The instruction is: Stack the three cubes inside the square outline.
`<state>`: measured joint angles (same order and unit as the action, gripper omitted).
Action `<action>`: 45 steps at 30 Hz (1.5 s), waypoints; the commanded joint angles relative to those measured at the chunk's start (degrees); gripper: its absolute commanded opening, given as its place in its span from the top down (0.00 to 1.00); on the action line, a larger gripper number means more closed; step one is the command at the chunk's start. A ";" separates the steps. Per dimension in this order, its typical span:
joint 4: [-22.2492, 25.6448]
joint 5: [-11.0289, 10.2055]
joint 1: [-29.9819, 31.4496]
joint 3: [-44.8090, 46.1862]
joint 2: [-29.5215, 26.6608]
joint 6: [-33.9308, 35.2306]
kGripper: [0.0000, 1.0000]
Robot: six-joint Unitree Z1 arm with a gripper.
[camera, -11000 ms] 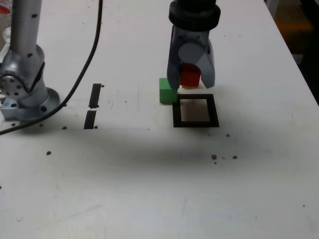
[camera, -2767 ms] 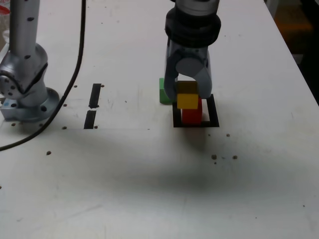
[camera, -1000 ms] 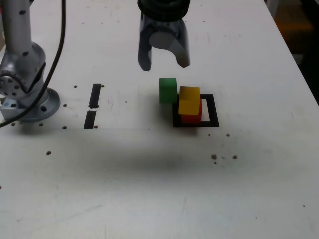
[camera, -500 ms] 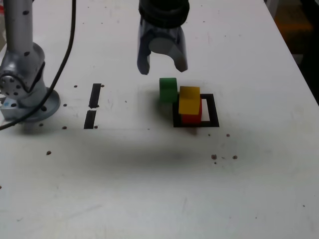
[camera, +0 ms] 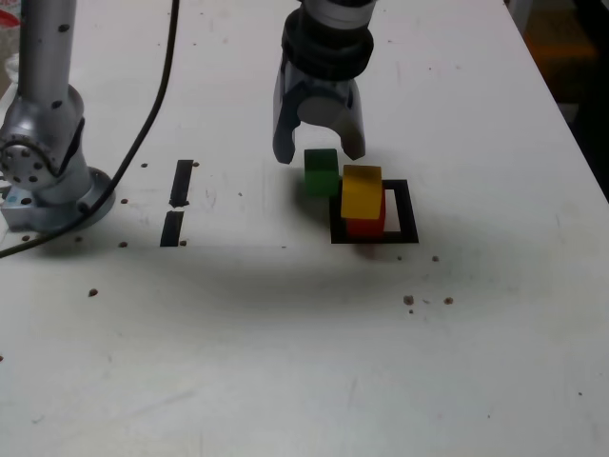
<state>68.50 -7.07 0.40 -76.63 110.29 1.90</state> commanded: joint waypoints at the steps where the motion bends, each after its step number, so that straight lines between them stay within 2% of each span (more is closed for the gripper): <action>1: -0.40 0.25 -0.22 0.22 0.55 -0.15 0.19; 8: -1.57 0.40 -0.97 0.82 0.89 -0.86 0.19; 13: -2.51 1.56 -1.81 1.36 1.21 -2.92 0.21; 19: -3.20 1.31 -2.48 1.67 1.26 -4.15 0.36; 24: -4.32 1.56 -3.48 2.94 1.06 -4.19 0.56; 28: -6.68 1.92 -3.82 3.75 0.88 -4.42 0.79; 30: -7.35 1.92 -3.82 3.86 0.80 -4.61 0.84; 35: -7.71 1.90 -3.82 4.13 0.44 -5.01 0.88; 38: -6.21 1.28 -3.87 4.25 -0.83 -4.97 0.88; 45: -0.39 -2.16 -4.04 3.18 -6.00 -4.03 0.88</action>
<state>67.16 -8.63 -3.57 -73.02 105.09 -2.34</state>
